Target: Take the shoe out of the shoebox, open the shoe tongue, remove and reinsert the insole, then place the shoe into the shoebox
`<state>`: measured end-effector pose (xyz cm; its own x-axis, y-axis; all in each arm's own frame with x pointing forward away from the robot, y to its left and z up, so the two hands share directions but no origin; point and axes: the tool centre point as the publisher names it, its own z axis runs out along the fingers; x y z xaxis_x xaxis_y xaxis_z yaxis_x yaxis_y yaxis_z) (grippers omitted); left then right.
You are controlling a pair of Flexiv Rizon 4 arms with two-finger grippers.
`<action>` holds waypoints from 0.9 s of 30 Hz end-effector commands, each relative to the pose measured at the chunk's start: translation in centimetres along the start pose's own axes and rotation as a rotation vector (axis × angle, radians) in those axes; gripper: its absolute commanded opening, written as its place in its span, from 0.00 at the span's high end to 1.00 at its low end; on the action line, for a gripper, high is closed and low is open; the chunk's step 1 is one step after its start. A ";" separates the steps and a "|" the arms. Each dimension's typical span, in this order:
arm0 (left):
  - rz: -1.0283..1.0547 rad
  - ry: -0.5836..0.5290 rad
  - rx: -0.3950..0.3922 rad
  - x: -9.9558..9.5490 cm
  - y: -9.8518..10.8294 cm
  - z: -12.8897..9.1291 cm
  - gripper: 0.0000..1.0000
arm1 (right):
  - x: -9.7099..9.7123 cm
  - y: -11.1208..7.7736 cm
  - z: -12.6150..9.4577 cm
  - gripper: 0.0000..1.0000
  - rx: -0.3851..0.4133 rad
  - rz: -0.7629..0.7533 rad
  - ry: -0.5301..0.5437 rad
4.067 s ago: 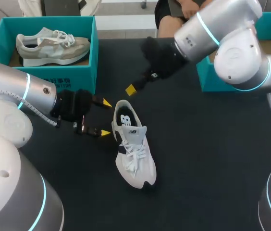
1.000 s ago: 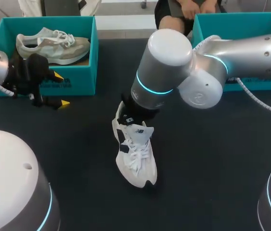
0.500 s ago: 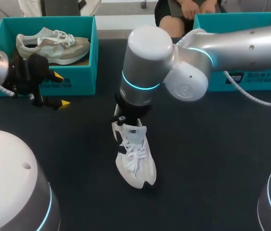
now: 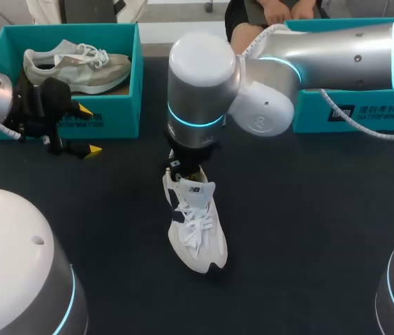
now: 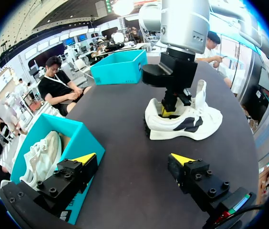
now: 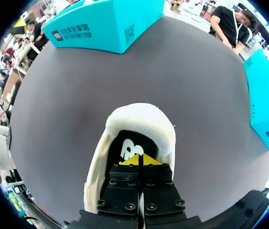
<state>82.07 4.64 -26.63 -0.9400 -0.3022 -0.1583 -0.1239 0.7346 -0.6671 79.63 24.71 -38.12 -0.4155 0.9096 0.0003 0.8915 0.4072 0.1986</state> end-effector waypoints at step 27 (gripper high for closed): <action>0.000 -0.001 -0.003 0.1 0.0 -0.1 0.00 | 1.0 -3.1 -4.4 1.00 0.227 0.060 -0.025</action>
<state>82.01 4.66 -26.63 -0.9398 -0.3025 -0.1587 -0.1237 0.7344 -0.6674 75.77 24.49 -35.44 -0.3608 0.9325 -0.0189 0.9326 0.3605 -0.0158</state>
